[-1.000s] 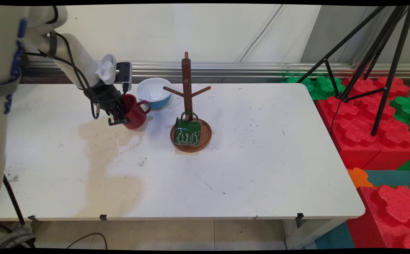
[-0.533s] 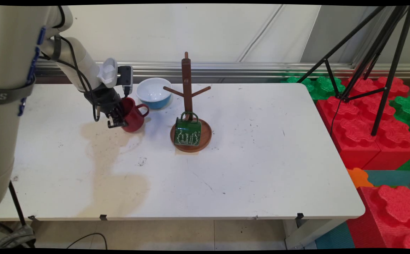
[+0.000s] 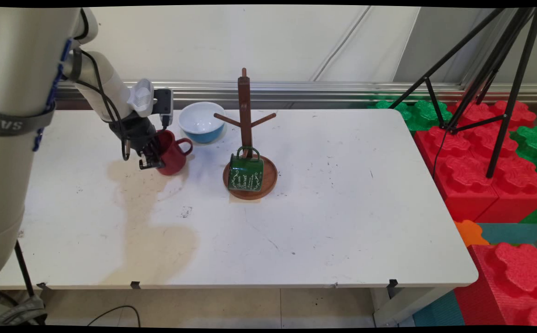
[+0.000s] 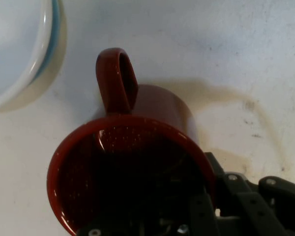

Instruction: Place the picked object on the table

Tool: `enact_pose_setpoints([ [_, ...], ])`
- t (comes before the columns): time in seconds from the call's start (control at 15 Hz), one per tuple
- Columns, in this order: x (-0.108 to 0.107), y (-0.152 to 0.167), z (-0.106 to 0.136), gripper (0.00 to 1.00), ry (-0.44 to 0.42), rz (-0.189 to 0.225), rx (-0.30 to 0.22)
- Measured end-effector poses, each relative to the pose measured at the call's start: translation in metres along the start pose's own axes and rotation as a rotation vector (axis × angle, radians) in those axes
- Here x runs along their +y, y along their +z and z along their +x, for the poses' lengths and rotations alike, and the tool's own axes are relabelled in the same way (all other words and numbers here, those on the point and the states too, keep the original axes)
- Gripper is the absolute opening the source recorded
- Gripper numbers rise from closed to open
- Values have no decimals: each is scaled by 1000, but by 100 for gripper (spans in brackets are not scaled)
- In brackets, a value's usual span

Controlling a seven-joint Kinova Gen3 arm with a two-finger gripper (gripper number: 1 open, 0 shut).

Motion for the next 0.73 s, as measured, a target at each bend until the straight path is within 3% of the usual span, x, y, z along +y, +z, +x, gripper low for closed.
enact_pose_setpoints([
  [0.2,-1,3,-1,0,-2,-3,-6],
  [0.27,-2,3,-1,100,-3,-4,-6],
  [0.73,-3,2,-3,100,-5,3,4],
])
